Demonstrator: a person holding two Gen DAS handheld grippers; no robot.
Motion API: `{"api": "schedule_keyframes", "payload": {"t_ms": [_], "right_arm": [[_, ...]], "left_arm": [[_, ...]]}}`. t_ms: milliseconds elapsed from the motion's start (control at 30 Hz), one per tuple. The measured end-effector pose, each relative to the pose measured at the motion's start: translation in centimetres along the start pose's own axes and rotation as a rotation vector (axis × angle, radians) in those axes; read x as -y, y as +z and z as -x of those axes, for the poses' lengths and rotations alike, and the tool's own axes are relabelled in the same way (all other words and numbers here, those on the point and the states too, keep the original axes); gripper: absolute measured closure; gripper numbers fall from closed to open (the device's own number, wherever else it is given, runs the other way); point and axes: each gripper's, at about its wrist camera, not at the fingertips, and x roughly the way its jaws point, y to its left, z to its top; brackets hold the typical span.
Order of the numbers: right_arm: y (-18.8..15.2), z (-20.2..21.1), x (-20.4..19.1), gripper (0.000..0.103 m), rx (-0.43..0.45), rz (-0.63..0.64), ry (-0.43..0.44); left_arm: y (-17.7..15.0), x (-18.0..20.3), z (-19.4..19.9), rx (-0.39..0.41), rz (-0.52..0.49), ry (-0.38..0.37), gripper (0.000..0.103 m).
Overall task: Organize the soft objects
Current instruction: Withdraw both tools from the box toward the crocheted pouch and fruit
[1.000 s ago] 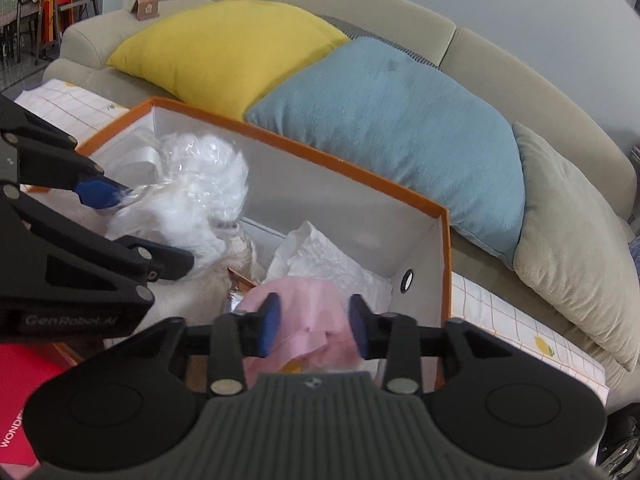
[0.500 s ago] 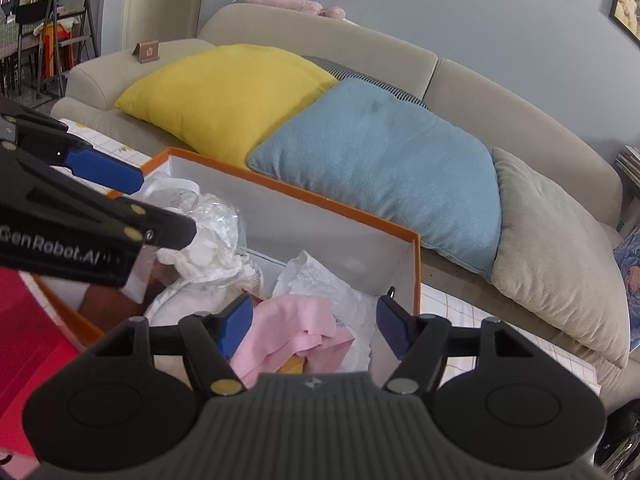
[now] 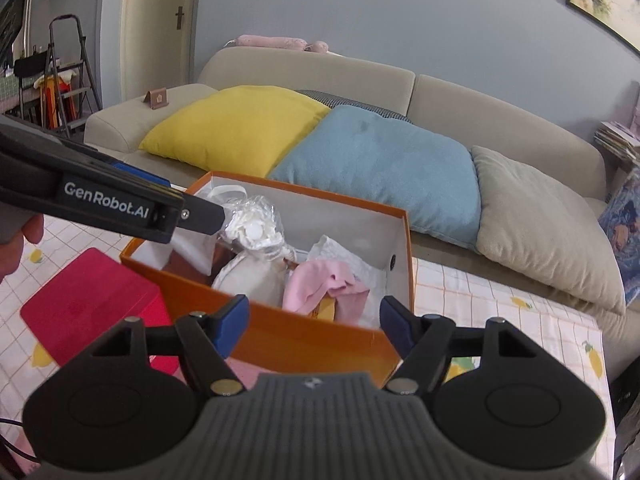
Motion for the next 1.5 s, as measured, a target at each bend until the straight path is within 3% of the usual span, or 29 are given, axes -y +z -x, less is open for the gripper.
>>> {"api": "schedule_keyframes", "payload": {"t_ms": [300,633,1200,1500], "right_arm": [[-5.6,4.1,1.2,0.032,-0.020,-0.125,-0.062],[-11.9,5.3,3.2,0.032,-0.121,-0.238,-0.171],[-14.5,2.4,4.7,0.032,-0.170,-0.289,-0.212],[-15.6,-0.4,6.4,0.039,-0.220,-0.339,-0.234]], "left_arm": [[-4.7,2.8,2.4,-0.032,-0.011,-0.068,0.032],[-9.1,6.9,1.8,-0.145,-0.042,-0.154,0.032],[-10.9,8.4,-1.7,-0.178,-0.066,-0.156,0.032],[-10.9,8.5,-3.8,-0.217,-0.062,-0.160,0.032]]}}
